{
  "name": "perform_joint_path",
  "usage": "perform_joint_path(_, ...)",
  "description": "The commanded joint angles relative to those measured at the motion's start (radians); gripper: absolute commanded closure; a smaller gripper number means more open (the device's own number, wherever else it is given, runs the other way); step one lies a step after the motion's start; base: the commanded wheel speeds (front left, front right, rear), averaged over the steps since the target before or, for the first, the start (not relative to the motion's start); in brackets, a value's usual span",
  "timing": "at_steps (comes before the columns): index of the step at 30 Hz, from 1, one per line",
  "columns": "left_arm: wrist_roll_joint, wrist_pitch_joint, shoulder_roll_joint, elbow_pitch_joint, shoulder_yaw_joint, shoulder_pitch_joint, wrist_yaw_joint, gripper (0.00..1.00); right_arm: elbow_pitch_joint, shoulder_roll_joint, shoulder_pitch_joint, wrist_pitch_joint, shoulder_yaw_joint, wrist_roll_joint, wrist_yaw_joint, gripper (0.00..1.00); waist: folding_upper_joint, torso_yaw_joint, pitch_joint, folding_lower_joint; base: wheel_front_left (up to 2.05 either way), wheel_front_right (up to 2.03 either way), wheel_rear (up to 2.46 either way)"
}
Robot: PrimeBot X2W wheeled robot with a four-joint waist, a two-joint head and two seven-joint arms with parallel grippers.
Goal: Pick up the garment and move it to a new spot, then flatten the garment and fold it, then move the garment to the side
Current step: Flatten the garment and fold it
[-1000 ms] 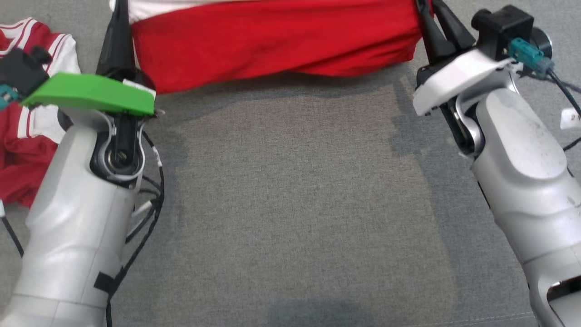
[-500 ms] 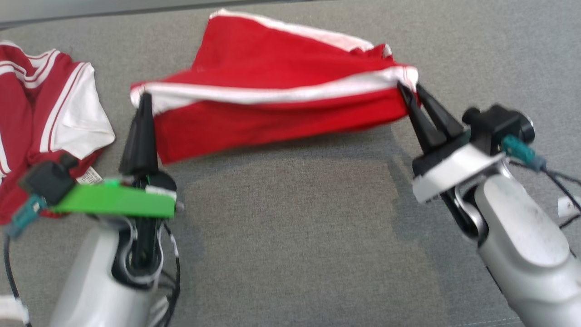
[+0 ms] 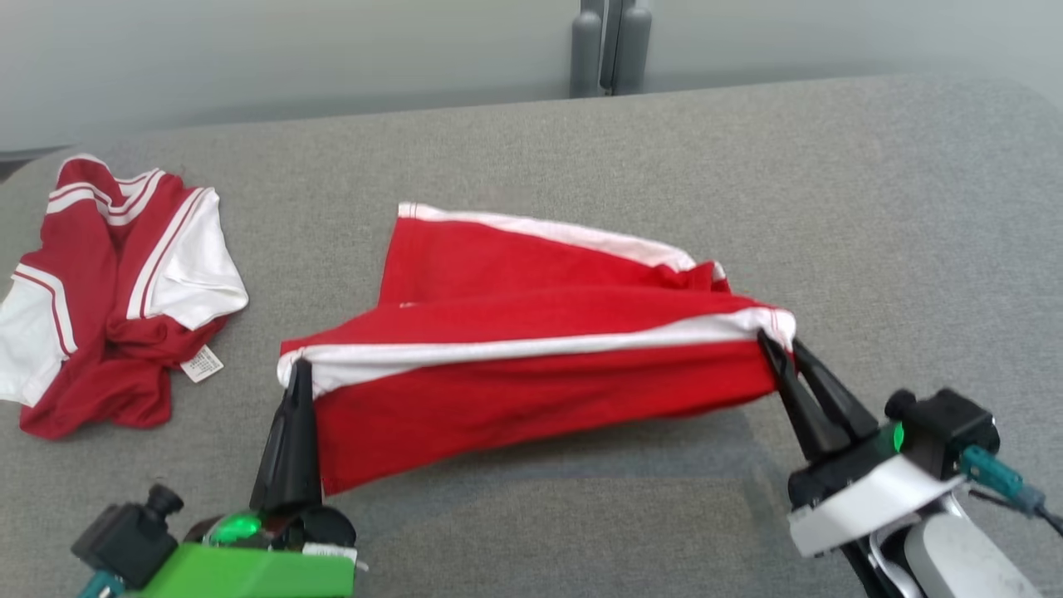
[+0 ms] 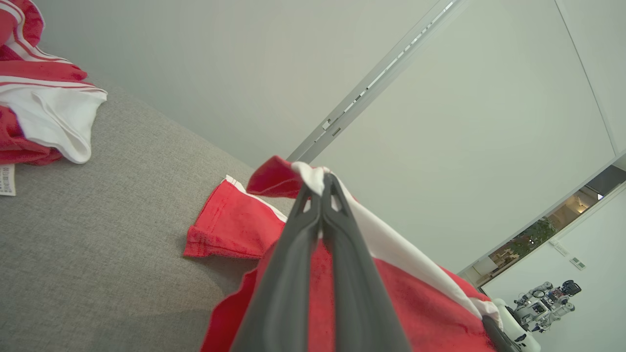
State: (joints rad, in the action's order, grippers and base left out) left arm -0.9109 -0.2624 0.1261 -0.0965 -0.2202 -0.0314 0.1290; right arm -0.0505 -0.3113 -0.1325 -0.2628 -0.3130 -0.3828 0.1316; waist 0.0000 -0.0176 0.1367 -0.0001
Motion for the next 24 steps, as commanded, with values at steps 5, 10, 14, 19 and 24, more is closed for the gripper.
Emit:
perform_joint_path(5, 0.048, -0.003, -0.01, -0.074, 0.015, -0.106, 0.003, 1.0, 0.062, -0.001, 0.111, -0.003, 0.023, -0.006, -0.002, 1.0, 0.0, -0.025, -0.03, 0.0001, 0.0, 0.0, 0.0)
perform_joint_path(10, 0.057, -0.003, -0.014, -0.077, 0.019, -0.141, 0.003, 1.0, 0.043, 0.005, 0.15, -0.003, 0.023, -0.029, -0.002, 1.0, 0.0, -0.044, -0.03, 0.0001, 0.0, 0.0, 0.0)
perform_joint_path(14, 0.047, -0.003, -0.009, -0.046, 0.005, -0.1, 0.003, 1.0, -0.012, 0.002, 0.118, -0.003, -0.017, -0.053, -0.002, 1.0, 0.0, -0.049, -0.031, 0.0001, 0.0, 0.0, 0.0)
perform_joint_path(19, 0.032, -0.003, 0.013, 0.043, -0.024, -0.028, 0.003, 1.0, -0.082, 0.006, 0.076, -0.003, -0.053, -0.069, -0.002, 1.0, 0.0, -0.042, -0.033, 0.0001, 0.0, 0.0, 0.0)
perform_joint_path(24, 0.019, -0.002, 0.044, 0.166, -0.08, 0.084, 0.003, 1.0, -0.142, 0.023, 0.037, -0.003, -0.053, -0.076, -0.002, 1.0, 0.0, -0.031, -0.027, 0.0001, 0.0, 0.0, 0.0)
